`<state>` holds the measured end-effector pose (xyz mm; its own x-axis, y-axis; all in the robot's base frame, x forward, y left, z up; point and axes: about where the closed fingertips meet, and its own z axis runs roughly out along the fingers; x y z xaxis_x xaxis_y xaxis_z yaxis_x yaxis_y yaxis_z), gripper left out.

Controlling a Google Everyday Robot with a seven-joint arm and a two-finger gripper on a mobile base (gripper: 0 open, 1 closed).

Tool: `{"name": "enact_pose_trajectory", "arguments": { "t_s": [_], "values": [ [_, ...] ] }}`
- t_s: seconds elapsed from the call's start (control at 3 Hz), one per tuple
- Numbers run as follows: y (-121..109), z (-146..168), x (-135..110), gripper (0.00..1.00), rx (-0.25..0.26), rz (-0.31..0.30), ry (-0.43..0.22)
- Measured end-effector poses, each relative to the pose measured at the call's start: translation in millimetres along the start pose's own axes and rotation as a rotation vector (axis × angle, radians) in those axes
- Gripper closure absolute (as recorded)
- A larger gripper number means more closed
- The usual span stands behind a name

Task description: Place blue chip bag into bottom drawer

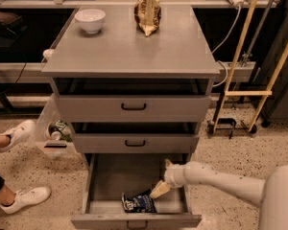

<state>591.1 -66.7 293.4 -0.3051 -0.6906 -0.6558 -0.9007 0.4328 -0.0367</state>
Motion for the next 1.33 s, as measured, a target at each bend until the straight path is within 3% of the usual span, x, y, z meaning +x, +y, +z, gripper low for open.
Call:
{"name": "enact_pose_trajectory", "arguments": {
  "t_s": [0.33,0.67,1.0,1.33],
  "values": [
    [-12.5,-30.9,-9.2,0.00,0.079,-0.052,0.016],
    [-11.3,-29.6,-12.7,0.00,0.076,-0.053,0.010],
    [-15.4,-60.8,-25.5,0.00,0.064,-0.062,0.026],
    [-15.3,-140.4,-35.2,0.00,0.117,-0.018,0.038]
  ]
}}
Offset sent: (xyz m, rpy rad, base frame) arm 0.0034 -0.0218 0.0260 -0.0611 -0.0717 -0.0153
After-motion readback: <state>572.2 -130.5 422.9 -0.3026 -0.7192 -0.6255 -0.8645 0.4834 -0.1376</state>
